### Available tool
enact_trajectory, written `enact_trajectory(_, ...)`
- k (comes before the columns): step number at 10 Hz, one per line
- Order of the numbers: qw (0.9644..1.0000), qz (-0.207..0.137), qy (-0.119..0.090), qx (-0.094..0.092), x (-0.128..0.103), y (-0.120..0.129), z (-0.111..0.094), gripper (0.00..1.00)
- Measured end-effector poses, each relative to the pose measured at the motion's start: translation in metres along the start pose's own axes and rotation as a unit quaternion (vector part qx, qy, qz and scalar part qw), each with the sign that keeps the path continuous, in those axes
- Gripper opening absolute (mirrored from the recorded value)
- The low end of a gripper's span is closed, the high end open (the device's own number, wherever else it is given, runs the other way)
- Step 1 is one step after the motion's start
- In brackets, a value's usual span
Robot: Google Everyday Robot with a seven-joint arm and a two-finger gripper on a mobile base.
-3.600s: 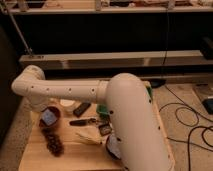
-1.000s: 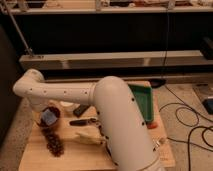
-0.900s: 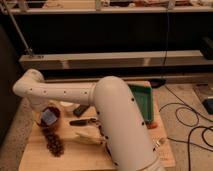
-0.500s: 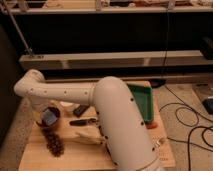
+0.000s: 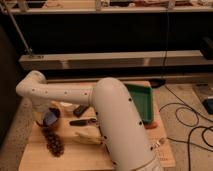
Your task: Wipe tray with sponge
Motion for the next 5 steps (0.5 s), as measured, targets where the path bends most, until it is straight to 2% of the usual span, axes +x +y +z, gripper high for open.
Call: enact_trajectory(5, 1.0, -0.001, -0.005, 0.002, -0.0014, -0.0043, 0.0112, 0.69)
